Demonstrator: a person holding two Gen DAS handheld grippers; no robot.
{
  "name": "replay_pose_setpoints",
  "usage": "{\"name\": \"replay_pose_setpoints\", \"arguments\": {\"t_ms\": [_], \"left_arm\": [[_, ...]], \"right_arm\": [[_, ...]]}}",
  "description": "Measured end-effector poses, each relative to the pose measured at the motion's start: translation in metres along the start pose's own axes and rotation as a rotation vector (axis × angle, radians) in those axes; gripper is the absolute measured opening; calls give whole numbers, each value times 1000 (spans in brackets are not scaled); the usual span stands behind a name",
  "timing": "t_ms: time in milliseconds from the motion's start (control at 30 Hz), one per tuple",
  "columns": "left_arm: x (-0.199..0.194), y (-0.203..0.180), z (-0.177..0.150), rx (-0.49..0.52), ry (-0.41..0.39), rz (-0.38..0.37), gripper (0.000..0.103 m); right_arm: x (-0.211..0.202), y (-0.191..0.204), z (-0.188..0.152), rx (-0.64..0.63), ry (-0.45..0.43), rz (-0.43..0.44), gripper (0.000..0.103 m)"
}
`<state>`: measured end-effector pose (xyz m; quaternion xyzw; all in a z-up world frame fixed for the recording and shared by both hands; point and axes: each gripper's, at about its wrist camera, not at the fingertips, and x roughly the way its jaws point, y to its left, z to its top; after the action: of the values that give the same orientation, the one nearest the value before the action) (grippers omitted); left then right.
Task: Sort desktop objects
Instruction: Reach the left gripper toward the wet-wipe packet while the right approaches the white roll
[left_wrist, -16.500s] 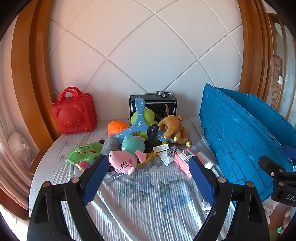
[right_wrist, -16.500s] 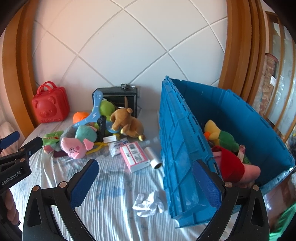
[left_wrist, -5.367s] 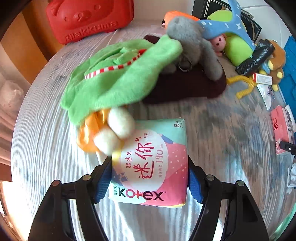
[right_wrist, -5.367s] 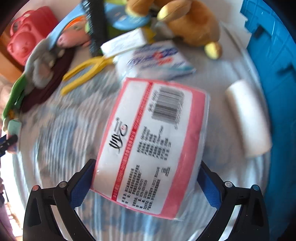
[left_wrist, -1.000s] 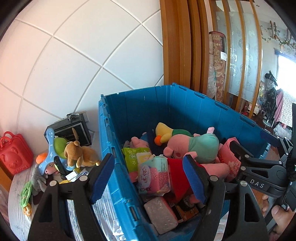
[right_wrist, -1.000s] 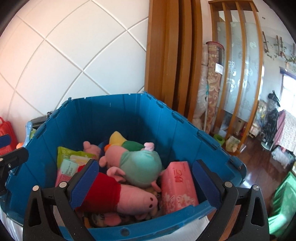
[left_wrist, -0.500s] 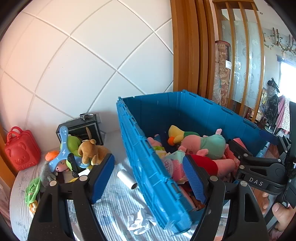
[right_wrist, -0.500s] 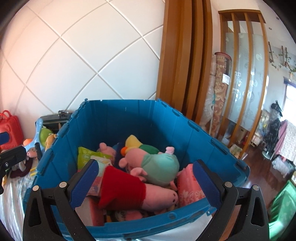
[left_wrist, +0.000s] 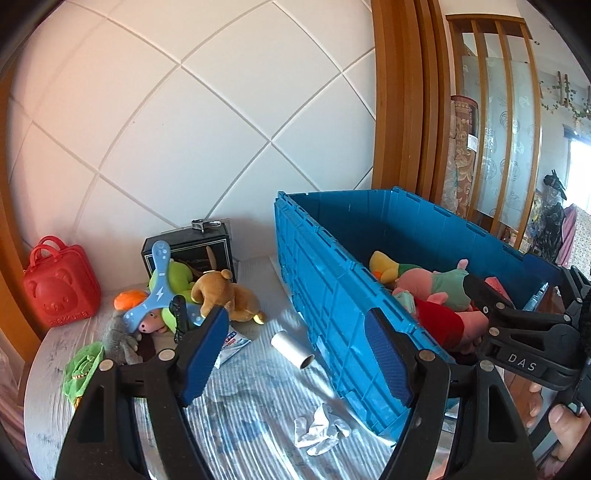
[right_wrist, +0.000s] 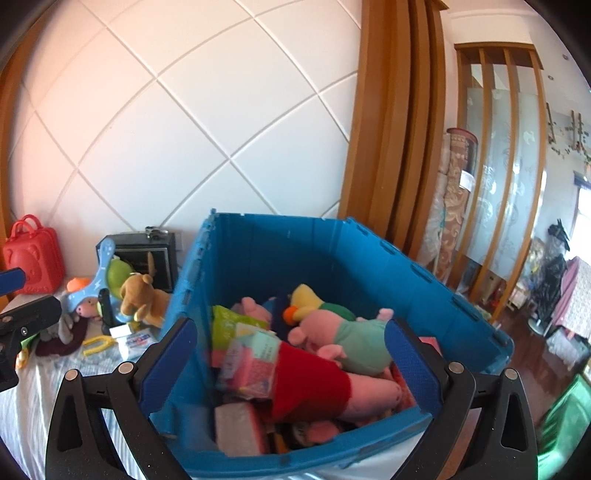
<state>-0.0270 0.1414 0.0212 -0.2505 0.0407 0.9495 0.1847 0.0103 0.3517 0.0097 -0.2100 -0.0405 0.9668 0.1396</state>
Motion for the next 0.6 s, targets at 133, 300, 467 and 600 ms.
{"name": "replay_pose_setpoints", "arguments": {"t_ms": [133, 300, 467, 600], "left_arm": [[-4, 29, -4, -19, 1, 21, 76], [-3, 68, -8, -64, 0, 58, 76], [7, 115, -19, -130, 10, 104, 76], [21, 152, -29, -175, 41, 174, 76]], "right_arm": [[-6, 27, 6, -19, -26, 28, 103], [-9, 63, 13, -49, -59, 84, 103], [-2, 100, 19, -99, -60, 149, 103], [11, 131, 21, -135, -51, 215, 103]]}}
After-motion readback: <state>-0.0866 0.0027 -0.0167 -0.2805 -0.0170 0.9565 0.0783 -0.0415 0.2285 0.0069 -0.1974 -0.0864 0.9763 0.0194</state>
